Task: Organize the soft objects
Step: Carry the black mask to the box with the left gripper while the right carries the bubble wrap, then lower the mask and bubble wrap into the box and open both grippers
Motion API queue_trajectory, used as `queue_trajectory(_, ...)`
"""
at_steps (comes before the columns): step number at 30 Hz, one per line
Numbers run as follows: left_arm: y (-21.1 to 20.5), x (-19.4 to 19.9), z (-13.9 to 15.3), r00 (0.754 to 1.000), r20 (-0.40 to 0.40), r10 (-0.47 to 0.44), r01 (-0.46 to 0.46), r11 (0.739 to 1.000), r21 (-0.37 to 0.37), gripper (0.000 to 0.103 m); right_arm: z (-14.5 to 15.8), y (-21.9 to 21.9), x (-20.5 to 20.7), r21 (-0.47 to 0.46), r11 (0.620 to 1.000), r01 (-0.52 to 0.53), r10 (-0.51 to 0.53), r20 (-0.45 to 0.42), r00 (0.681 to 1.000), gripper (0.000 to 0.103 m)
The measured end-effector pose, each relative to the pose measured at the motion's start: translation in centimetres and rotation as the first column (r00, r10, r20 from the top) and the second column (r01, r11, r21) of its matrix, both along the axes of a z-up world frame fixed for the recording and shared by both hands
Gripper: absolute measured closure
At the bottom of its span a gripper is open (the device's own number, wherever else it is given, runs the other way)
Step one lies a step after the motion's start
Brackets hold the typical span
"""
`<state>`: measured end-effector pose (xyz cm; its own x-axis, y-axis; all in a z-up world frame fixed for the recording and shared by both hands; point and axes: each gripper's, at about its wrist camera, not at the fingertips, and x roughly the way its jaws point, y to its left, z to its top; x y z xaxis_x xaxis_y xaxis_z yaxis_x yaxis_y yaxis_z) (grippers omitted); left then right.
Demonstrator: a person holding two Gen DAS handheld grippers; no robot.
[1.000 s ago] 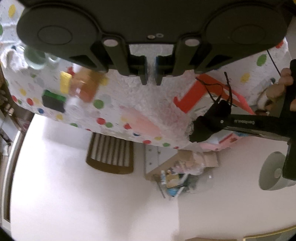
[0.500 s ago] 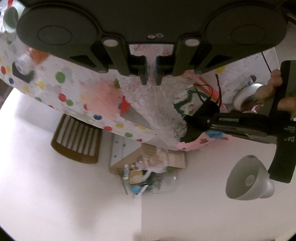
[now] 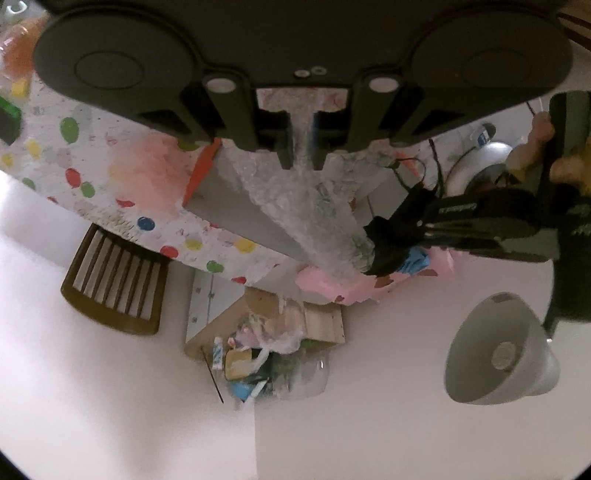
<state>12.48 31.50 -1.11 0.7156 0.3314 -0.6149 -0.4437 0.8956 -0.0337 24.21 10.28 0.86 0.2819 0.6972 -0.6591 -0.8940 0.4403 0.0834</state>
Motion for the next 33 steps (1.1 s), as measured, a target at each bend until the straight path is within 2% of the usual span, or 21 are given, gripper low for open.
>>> queue_trajectory(10,2.6,1.1,-1.9,0.998,-0.044,0.033,-0.033,0.999,-0.005,0.084,-2.6,5.3,2.7,-0.057,0.998,0.015,-0.017,-0.039,0.999,0.091)
queue_trajectory(20,4.6,5.0,-3.4,0.998,-0.059,0.03,-0.031,0.999,-0.015,0.084,-6.2,8.7,4.9,-0.142,0.989,0.049,-0.057,-0.05,0.997,0.088)
queue_trajectory(25,5.5,7.1,-4.9,0.993,-0.114,0.017,-0.02,0.999,-0.024,0.084,-7.9,9.4,5.8,-0.191,0.979,0.065,-0.078,-0.06,0.995,0.086)
queue_trajectory(28,5.4,8.2,-6.2,0.988,-0.154,0.003,-0.004,1.0,-0.006,0.084,-9.0,9.8,6.0,-0.222,0.973,0.061,-0.073,-0.047,0.996,0.085)
queue_trajectory(33,5.4,9.3,-8.2,0.981,-0.195,-0.006,0.001,1.0,-0.026,0.084,-10.2,10.1,6.1,-0.246,0.968,0.044,-0.059,-0.054,0.997,0.083)
